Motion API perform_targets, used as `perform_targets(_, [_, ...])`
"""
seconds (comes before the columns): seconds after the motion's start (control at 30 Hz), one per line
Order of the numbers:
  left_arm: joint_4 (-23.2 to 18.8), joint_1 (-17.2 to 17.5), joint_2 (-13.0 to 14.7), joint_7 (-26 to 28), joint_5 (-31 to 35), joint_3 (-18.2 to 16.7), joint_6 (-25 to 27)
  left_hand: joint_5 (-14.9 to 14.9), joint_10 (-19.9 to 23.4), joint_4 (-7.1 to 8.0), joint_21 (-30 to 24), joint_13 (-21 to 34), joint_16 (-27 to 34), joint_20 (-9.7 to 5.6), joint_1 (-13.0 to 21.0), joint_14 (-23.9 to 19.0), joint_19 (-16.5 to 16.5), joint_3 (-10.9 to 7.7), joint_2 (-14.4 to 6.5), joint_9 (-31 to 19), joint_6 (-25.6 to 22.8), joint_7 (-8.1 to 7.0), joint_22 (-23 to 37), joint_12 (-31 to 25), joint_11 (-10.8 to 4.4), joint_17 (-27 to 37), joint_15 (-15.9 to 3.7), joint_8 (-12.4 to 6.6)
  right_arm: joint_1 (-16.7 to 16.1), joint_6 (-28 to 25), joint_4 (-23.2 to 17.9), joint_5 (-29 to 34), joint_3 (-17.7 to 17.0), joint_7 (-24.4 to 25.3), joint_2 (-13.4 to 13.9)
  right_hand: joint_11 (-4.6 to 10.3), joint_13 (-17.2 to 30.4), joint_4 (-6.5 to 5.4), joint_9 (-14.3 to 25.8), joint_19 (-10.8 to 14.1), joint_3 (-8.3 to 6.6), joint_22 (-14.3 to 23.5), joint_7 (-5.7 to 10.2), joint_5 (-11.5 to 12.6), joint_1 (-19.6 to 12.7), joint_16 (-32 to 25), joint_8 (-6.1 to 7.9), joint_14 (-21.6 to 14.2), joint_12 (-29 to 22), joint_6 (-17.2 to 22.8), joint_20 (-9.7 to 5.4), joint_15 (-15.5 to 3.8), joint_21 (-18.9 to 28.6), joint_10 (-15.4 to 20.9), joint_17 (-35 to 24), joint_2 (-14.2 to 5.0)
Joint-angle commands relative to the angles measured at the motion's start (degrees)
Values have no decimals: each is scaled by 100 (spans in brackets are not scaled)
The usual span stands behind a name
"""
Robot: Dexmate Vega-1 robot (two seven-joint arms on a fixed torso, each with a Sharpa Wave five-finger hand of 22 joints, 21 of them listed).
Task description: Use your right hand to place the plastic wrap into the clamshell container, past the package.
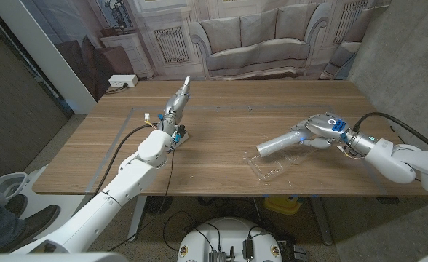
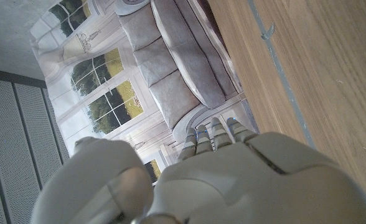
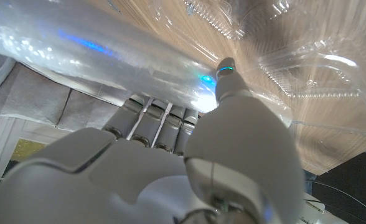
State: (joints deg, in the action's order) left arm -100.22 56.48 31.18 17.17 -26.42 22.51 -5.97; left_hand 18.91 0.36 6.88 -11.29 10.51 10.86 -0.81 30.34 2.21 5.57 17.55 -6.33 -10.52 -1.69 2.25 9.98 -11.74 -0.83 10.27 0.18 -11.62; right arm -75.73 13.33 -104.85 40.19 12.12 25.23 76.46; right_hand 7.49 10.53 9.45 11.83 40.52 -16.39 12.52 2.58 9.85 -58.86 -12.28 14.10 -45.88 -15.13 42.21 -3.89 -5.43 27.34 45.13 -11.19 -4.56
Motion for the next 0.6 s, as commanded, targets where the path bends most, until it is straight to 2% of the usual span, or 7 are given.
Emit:
perform_targets(0.03, [187,-88,-51,-102,-70,23,-80,-5,25,-18,-6,20,-14,31,37,3,12,36,-26,-18,-28,-4,31,27,-2,15,-13,34,82,-157,-94,104,216,-61,-28,349,21,-438,19,-37,-436,-5,724,32,-521,10,21,17,1,1164,-812,-808,26,362,-18,-546])
perform_targets(0.1, [260,-130,-66,-156,-91,37,-98,-6,24,-18,-6,20,-15,30,37,5,12,37,-27,-18,-28,4,31,28,-42,15,-11,34,64,-201,-143,96,229,-89,-15,350,21,-436,19,-39,-437,-5,720,31,-523,12,20,20,4,1168,-812,-809,27,361,-18,-546])
perform_targets(0.33, [435,-229,-104,-281,-158,75,-130,-7,22,-17,-6,20,-18,30,36,16,13,37,-27,-18,-25,2,31,29,-23,15,-6,35,27,-318,-273,31,252,-178,17,352,22,-432,20,-49,-439,-9,721,29,-529,18,10,27,17,1174,-812,-808,30,357,-19,-546])
perform_targets(0.4, [489,-255,-119,-314,-175,87,-146,-7,17,-17,-6,20,-18,31,37,16,13,37,-28,-18,-26,1,31,31,-11,15,-7,35,44,-331,-292,45,279,-199,11,315,22,-432,20,-52,-439,-10,721,28,-530,22,4,34,21,1172,-811,-807,32,361,-19,-547])
perform_targets(0.6, [559,-290,-126,-365,-207,101,-161,-8,23,-17,-6,20,-16,28,37,12,14,36,-29,-18,-28,-5,31,29,-25,15,-3,35,153,-335,-288,56,391,-281,-63,324,23,-432,21,-59,-440,-13,721,26,-530,27,-2,42,36,1183,-809,-806,37,349,-20,-549])
